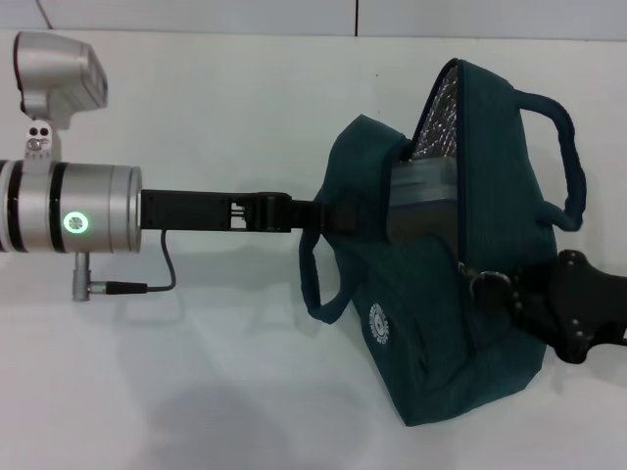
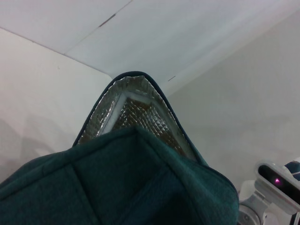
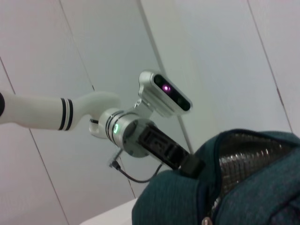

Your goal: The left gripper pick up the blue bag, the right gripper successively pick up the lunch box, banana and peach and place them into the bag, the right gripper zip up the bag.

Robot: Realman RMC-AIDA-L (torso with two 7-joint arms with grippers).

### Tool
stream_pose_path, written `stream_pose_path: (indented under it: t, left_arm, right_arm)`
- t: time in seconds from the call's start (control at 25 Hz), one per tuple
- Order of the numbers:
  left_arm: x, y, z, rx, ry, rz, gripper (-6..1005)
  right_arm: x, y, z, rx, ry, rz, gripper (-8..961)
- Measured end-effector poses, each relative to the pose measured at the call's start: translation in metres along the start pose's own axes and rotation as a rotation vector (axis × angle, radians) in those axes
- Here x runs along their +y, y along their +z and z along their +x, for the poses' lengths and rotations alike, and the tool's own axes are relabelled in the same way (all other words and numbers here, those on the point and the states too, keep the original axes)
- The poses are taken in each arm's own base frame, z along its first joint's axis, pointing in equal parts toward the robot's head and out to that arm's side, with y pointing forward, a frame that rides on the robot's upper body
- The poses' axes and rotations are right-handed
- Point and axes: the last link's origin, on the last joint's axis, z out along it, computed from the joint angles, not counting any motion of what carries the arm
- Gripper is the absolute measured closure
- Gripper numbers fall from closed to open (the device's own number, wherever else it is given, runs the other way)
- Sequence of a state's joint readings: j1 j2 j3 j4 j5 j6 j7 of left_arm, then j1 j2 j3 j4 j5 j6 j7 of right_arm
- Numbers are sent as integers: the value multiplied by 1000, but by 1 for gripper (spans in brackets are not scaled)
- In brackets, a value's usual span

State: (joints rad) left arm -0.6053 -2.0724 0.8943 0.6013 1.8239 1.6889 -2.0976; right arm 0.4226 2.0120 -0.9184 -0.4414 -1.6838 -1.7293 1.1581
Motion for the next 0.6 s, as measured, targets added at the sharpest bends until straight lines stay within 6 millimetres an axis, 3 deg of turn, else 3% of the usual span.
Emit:
stream_pose_path:
  t: [0.48, 0.6]
  left_arm:
    - [1, 2, 2, -4, 9, -3, 938]
    - [2, 4, 3, -7, 14, -8, 938]
  right_arm:
    - [5, -9, -19, -116, -54, -27, 945]
    - [8, -4, -24, -146, -99, -58, 944]
